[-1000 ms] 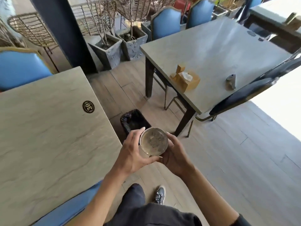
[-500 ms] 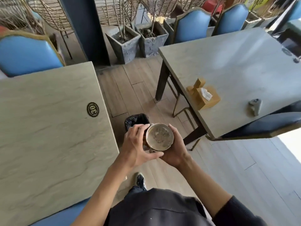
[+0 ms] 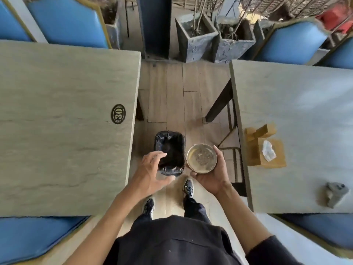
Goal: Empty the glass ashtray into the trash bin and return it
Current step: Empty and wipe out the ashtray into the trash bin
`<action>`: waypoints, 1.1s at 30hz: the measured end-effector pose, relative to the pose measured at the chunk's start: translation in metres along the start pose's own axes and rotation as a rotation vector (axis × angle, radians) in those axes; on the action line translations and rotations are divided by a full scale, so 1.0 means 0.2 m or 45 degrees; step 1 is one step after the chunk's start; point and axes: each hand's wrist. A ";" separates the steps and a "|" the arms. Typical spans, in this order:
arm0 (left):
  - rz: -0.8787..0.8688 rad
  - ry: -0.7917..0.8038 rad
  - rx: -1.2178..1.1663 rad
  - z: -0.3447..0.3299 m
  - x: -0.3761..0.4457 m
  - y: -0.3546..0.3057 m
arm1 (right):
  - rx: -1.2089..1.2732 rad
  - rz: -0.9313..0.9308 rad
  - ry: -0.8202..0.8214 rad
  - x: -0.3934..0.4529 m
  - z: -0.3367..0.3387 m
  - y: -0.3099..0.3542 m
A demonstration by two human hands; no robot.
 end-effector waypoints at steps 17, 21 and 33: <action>0.631 0.038 -0.159 -0.55 0.44 0.27 | -0.200 -0.379 0.120 1.01 0.34 0.21; 0.672 0.095 -0.138 -0.66 0.57 0.51 | -0.185 -0.450 0.101 1.26 0.43 0.07; 0.799 0.159 -0.161 -1.10 0.85 1.34 | -0.171 -0.477 -0.132 2.06 0.80 -0.35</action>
Point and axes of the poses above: each hand's wrist, its own x-axis towards the middle knuckle, its own z-axis out of the back of the hand, y = z × x, and after that the axes turned 9 degrees about -x, right-handed
